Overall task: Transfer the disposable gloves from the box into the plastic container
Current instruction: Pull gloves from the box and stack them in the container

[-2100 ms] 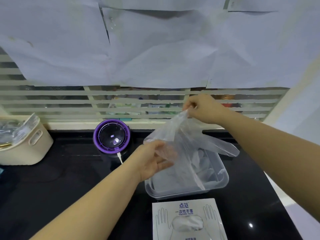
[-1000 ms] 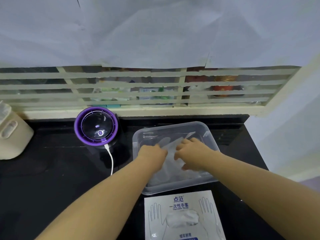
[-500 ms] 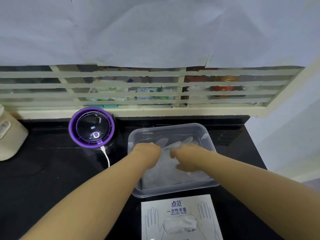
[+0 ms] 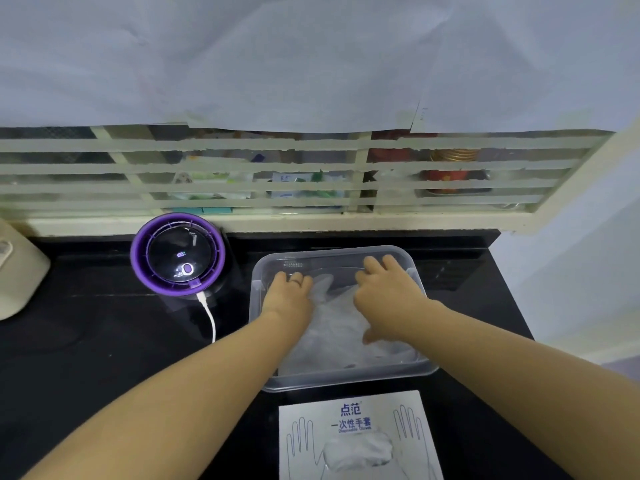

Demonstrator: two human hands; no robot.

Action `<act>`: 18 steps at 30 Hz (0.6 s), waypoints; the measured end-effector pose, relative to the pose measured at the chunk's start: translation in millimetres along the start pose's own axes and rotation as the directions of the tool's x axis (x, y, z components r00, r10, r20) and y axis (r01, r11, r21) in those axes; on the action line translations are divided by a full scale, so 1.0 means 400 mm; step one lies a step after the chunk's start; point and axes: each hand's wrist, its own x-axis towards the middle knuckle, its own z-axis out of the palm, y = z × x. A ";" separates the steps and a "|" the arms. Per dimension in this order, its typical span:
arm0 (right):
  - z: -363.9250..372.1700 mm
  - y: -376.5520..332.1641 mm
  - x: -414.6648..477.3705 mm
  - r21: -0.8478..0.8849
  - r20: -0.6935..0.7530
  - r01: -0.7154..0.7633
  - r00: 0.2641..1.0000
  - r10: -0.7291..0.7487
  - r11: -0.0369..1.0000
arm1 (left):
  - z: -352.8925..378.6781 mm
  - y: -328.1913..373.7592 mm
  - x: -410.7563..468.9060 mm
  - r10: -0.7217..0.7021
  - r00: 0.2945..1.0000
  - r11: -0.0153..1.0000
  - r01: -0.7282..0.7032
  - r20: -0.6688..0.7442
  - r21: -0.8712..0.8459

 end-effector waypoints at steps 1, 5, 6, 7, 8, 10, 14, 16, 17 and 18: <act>-0.004 -0.003 -0.003 0.016 0.004 0.009 1.000 -0.010 1.000 | 0.004 0.000 -0.002 0.010 1.000 1.000 -0.010 -0.004 0.001; 0.028 -0.032 0.005 0.103 0.229 0.065 0.969 -0.088 0.992 | 0.025 0.020 0.003 0.038 0.992 0.996 -0.028 0.117 -0.089; 0.040 -0.035 0.011 0.114 0.299 0.063 0.949 -0.095 0.991 | 0.029 0.025 0.003 0.036 0.988 0.994 -0.020 0.153 -0.105; 0.047 -0.034 0.014 0.134 0.335 0.054 0.937 -0.096 0.989 | 0.031 0.028 0.002 0.035 0.983 0.994 -0.016 0.178 -0.106; 0.049 -0.028 0.015 0.164 0.336 0.038 0.937 -0.092 0.986 | 0.029 0.028 0.000 0.038 0.981 0.995 -0.021 0.192 -0.093; 0.040 -0.011 0.005 0.214 0.255 0.011 0.964 -0.067 0.977 | 0.019 0.023 -0.011 0.049 0.975 0.998 -0.038 0.217 -0.054; -0.009 0.030 -0.046 0.261 -0.087 0.016 0.996 0.007 0.965 | -0.021 -0.002 -0.055 0.055 0.996 0.996 -0.050 0.067 -0.073; -0.034 0.027 -0.086 0.392 -0.233 0.066 0.972 0.029 0.918 | -0.036 -0.016 -0.090 0.045 0.990 0.988 -0.063 -0.132 -0.139; -0.045 0.015 -0.113 0.464 -0.275 0.103 0.961 0.032 0.880 | -0.041 -0.017 -0.112 0.048 0.973 0.973 -0.096 -0.225 -0.208; -0.054 0.000 -0.138 0.525 -0.294 0.139 0.956 0.026 0.840 | -0.046 -0.016 -0.134 0.051 0.953 0.945 -0.143 -0.300 -0.293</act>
